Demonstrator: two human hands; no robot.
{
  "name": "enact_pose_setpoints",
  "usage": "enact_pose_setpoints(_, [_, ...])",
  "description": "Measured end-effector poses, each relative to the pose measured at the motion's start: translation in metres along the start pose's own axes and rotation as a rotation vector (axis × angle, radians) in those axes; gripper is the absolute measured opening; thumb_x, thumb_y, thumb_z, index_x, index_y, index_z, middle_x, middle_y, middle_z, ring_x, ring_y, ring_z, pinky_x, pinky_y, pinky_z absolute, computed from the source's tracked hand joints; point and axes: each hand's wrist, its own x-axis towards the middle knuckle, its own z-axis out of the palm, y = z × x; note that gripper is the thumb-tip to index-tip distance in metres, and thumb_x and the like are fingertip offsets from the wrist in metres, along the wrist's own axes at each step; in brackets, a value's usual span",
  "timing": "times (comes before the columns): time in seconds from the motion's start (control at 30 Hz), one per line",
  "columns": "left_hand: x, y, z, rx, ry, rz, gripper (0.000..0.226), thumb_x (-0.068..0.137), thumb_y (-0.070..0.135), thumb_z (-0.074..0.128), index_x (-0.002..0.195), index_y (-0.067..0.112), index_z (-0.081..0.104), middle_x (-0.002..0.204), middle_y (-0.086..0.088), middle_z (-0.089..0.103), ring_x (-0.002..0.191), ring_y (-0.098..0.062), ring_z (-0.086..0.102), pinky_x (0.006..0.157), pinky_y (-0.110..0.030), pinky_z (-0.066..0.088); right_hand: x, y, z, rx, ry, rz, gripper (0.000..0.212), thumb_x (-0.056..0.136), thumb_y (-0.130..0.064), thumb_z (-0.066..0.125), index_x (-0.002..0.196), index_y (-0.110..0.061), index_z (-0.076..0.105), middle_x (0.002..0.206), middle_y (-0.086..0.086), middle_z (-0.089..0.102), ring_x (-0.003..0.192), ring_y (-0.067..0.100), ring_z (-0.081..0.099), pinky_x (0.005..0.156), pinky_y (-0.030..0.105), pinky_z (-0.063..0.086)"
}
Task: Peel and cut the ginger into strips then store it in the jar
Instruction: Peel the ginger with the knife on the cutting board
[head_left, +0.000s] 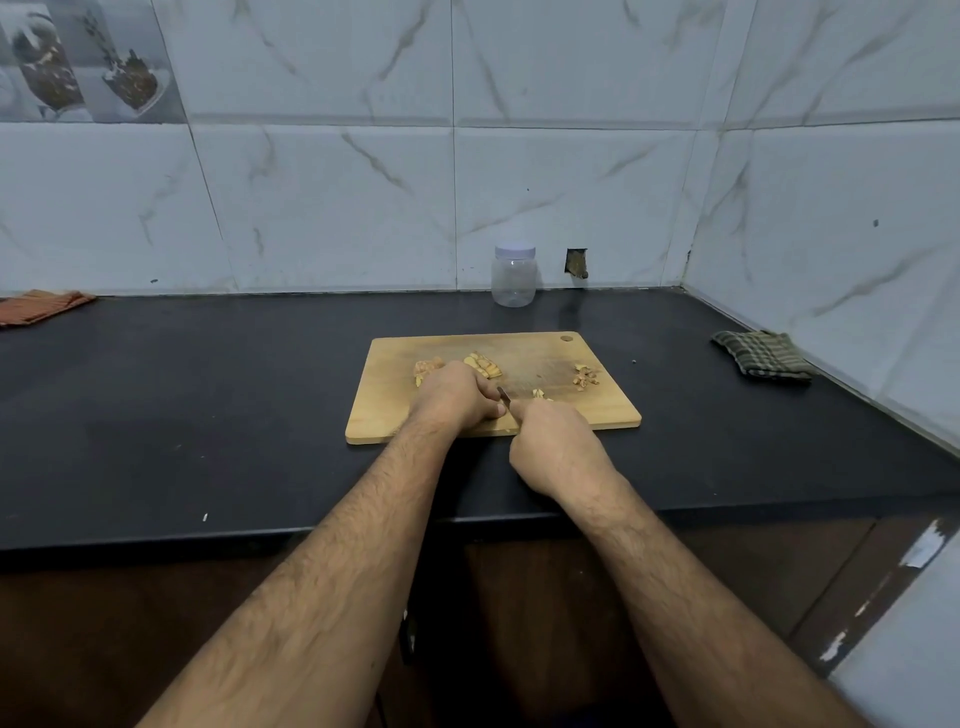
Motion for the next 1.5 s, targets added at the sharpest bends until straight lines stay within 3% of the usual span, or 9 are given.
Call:
enact_pose_setpoints(0.1, [-0.001, -0.002, 0.002, 0.001, 0.010, 0.006, 0.020, 0.082, 0.033, 0.080, 0.102, 0.032, 0.077, 0.109, 0.013, 0.073, 0.104, -0.008, 0.062, 0.087, -0.026, 0.050, -0.006, 0.001, 0.002, -0.026, 0.016, -0.005, 0.037, 0.093, -0.008, 0.051, 0.128, -0.021, 0.057, 0.105, 0.004, 0.058, 0.090, 0.020, 0.050, 0.070, 0.031, 0.044])
enact_pose_setpoints(0.3, [-0.005, -0.002, 0.001, 0.022, 0.024, 0.005, 0.020, 0.084, 0.035, 0.078, 0.104, 0.033, 0.076, 0.111, 0.011, 0.072, 0.108, -0.010, 0.062, 0.089, -0.028, 0.051, -0.024, 0.009, 0.001, -0.051, -0.029, 0.047, 0.047, 0.092, -0.009, 0.050, 0.136, -0.028, 0.052, 0.121, 0.007, 0.060, 0.109, 0.026, 0.056, 0.084, 0.038, 0.054])
enact_pose_setpoints(0.53, [-0.005, -0.002, 0.002, 0.002, 0.030, -0.008, 0.024, 0.082, 0.035, 0.080, 0.105, 0.032, 0.076, 0.112, 0.010, 0.072, 0.108, -0.010, 0.062, 0.089, -0.028, 0.050, -0.025, 0.013, 0.003, 0.022, 0.054, 0.057, 0.049, 0.095, -0.012, 0.050, 0.142, -0.028, 0.051, 0.129, 0.006, 0.060, 0.118, 0.025, 0.055, 0.091, 0.036, 0.052])
enact_pose_setpoints(0.8, [-0.005, -0.001, 0.004, 0.031, 0.031, -0.009, 0.018, 0.084, 0.035, 0.077, 0.102, 0.033, 0.077, 0.107, 0.009, 0.073, 0.101, -0.012, 0.063, 0.078, -0.026, 0.048, -0.015, 0.006, 0.004, 0.061, 0.051, 0.013, 0.050, 0.095, -0.013, 0.053, 0.142, -0.030, 0.051, 0.123, 0.005, 0.062, 0.109, 0.024, 0.057, 0.085, 0.034, 0.054])
enact_pose_setpoints(0.93, [-0.005, -0.001, 0.003, 0.036, 0.036, -0.006, 0.020, 0.084, 0.036, 0.077, 0.104, 0.034, 0.077, 0.108, 0.010, 0.073, 0.103, -0.012, 0.063, 0.081, -0.027, 0.050, -0.013, 0.005, 0.005, 0.050, 0.039, 0.016, 0.049, 0.093, -0.011, 0.054, 0.139, -0.029, 0.052, 0.120, 0.004, 0.061, 0.105, 0.022, 0.056, 0.081, 0.033, 0.052])
enact_pose_setpoints(1.07, [-0.005, -0.002, 0.004, 0.042, 0.029, 0.002, 0.021, 0.084, 0.036, 0.077, 0.105, 0.033, 0.077, 0.108, 0.010, 0.073, 0.104, -0.012, 0.063, 0.085, -0.028, 0.052, -0.011, 0.003, 0.005, 0.035, 0.043, 0.009, 0.042, 0.092, -0.010, 0.054, 0.130, -0.027, 0.057, 0.103, 0.001, 0.056, 0.090, 0.019, 0.050, 0.077, 0.034, 0.052])
enact_pose_setpoints(1.27, [-0.005, -0.001, 0.003, 0.038, 0.038, 0.000, 0.020, 0.085, 0.033, 0.076, 0.105, 0.031, 0.076, 0.108, 0.009, 0.073, 0.104, -0.012, 0.064, 0.086, -0.028, 0.051, -0.013, -0.005, 0.004, -0.013, 0.054, 0.007, 0.046, 0.093, -0.008, 0.052, 0.135, -0.027, 0.055, 0.110, 0.003, 0.058, 0.098, 0.022, 0.055, 0.069, 0.032, 0.042])
enact_pose_setpoints(1.5, [-0.007, -0.001, 0.003, 0.042, 0.032, 0.003, 0.016, 0.086, 0.034, 0.075, 0.102, 0.033, 0.077, 0.108, 0.009, 0.073, 0.104, -0.011, 0.062, 0.080, -0.026, 0.047, -0.031, 0.009, 0.006, -0.029, 0.016, 0.047, 0.048, 0.093, -0.010, 0.051, 0.137, -0.029, 0.052, 0.123, 0.006, 0.059, 0.112, 0.025, 0.055, 0.078, 0.034, 0.048])
